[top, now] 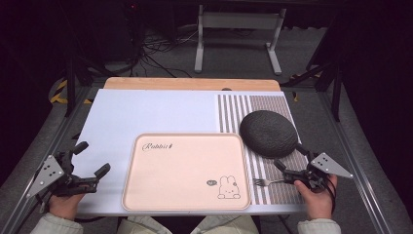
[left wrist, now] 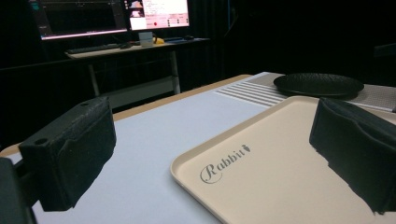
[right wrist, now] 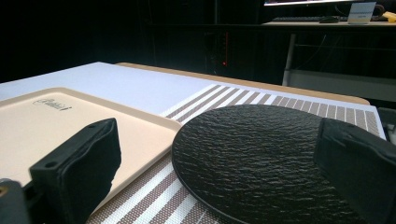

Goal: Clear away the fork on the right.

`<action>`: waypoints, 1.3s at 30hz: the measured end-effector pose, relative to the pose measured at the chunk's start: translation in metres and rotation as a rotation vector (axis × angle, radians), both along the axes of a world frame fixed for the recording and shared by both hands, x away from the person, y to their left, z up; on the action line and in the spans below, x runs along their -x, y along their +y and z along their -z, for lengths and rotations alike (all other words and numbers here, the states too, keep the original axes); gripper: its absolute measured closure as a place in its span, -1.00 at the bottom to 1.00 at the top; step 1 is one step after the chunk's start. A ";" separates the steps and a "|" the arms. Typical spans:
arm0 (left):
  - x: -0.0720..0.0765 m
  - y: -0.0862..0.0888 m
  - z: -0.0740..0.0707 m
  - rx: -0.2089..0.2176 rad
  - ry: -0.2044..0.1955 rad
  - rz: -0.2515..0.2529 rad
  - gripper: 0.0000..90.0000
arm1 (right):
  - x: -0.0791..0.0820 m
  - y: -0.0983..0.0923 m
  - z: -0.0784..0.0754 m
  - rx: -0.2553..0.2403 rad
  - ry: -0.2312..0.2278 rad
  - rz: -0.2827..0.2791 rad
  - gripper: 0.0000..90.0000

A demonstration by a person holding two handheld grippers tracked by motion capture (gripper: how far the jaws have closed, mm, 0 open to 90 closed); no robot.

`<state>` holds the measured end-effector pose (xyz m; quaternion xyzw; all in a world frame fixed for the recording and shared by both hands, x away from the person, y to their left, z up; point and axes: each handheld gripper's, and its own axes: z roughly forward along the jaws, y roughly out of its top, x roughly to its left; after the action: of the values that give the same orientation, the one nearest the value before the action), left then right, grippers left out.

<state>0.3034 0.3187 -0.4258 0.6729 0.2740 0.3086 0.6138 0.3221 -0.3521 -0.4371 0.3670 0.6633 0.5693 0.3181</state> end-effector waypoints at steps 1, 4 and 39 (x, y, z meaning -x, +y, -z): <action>0.000 0.000 0.000 0.000 0.000 0.000 -0.97 | 0.000 0.000 0.000 0.000 -0.003 0.000 -0.97; 0.000 0.000 0.000 0.002 0.002 -0.001 -0.97 | 0.000 0.000 -0.001 -0.001 -0.006 -0.001 -0.97; 0.000 0.000 0.001 -0.001 0.008 -0.008 -0.97 | -0.011 0.006 -0.021 0.007 -0.022 -0.042 -0.98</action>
<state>0.3038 0.3185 -0.4264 0.6735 0.2790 0.3085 0.6111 0.3329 -0.3458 -0.4162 0.3458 0.6693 0.5774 0.3147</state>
